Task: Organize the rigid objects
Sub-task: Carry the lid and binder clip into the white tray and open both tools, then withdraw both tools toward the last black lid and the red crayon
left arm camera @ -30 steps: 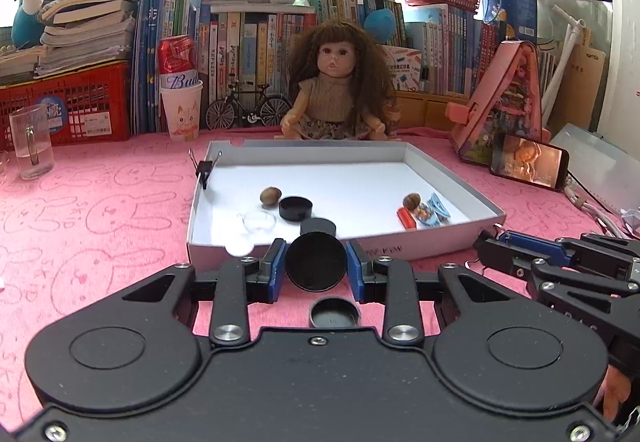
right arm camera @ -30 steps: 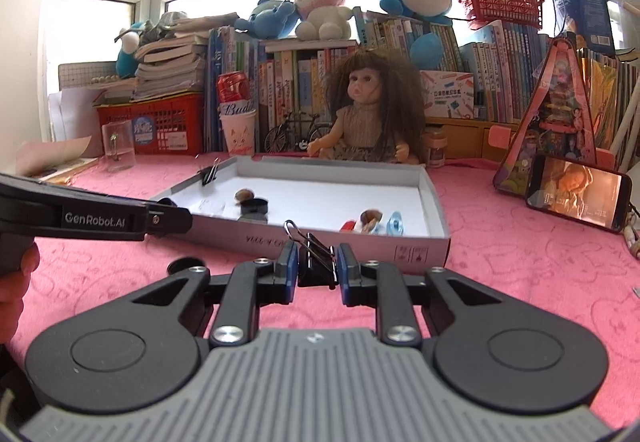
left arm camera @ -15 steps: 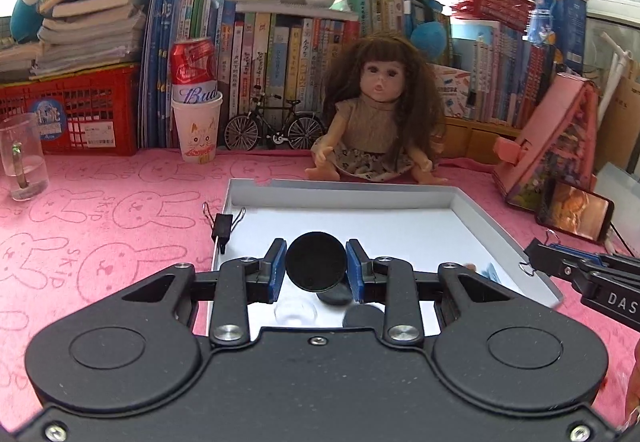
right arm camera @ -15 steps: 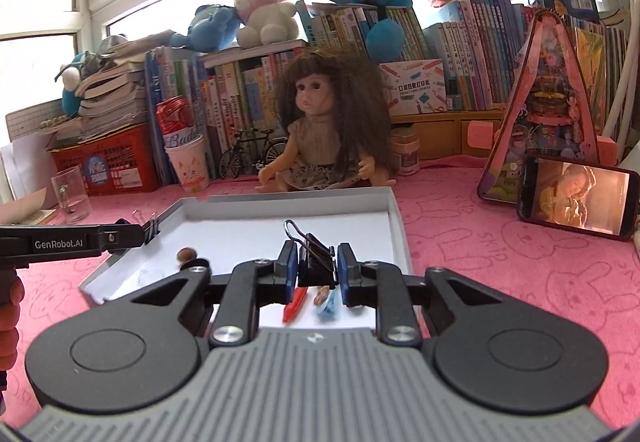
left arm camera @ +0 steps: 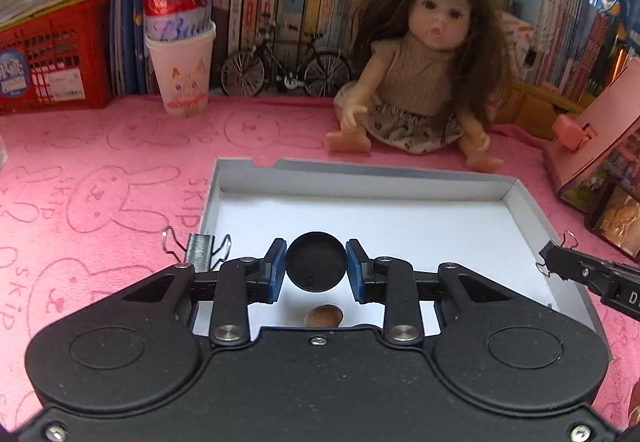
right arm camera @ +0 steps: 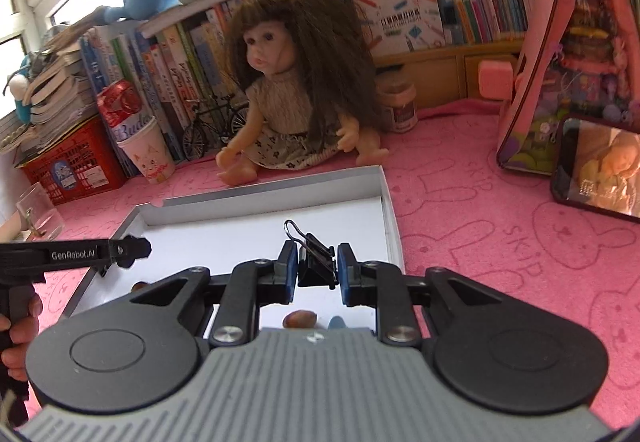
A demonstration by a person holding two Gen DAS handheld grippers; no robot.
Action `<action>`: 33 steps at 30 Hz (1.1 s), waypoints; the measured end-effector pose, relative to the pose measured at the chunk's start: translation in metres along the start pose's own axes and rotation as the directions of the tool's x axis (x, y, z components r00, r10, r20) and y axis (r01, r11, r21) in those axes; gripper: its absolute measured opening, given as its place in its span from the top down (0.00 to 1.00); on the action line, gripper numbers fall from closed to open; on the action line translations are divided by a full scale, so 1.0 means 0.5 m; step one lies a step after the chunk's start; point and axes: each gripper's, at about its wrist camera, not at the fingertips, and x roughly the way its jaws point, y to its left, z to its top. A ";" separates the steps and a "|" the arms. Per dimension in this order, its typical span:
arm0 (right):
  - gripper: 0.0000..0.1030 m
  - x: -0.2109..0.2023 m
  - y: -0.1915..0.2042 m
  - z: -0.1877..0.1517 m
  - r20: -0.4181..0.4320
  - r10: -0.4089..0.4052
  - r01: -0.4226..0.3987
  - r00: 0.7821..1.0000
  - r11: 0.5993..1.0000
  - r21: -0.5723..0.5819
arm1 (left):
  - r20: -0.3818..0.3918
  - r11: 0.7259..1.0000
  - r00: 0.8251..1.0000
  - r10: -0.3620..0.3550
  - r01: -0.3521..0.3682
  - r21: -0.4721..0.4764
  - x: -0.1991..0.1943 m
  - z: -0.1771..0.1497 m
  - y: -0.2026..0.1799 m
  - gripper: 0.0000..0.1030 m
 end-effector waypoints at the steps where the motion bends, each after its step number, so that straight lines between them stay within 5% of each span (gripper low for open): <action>1: 0.76 0.012 -0.003 0.004 -0.018 -0.005 0.006 1.000 1.000 0.010 | -0.018 1.000 1.000 0.008 -0.008 0.001 0.010 0.001 0.001 0.71; 19: 0.71 0.056 0.003 -0.009 -0.103 -0.058 0.055 0.993 0.998 -0.033 | -0.001 0.996 0.998 0.066 -0.066 0.054 0.028 -0.019 -0.023 0.70; 21: 0.71 0.051 0.003 -0.010 -0.093 -0.048 0.046 0.995 0.999 -0.019 | 0.000 0.997 0.998 0.069 -0.069 0.045 0.022 -0.020 -0.023 0.63; 23: 0.52 0.042 0.005 -0.011 -0.080 -0.040 0.039 0.996 0.999 -0.022 | 0.011 0.996 0.997 0.073 -0.073 0.042 0.012 -0.022 -0.022 0.56; 26: 0.48 0.024 0.018 -0.015 -0.060 -0.044 0.040 0.997 0.997 -0.068 | 0.061 0.994 0.993 0.101 -0.104 0.045 -0.011 -0.031 -0.026 0.43; 33: 0.37 -0.031 0.057 -0.026 0.007 -0.047 0.047 0.999 0.984 -0.173 | 0.131 0.996 0.989 0.075 -0.081 0.048 -0.078 -0.057 -0.030 0.34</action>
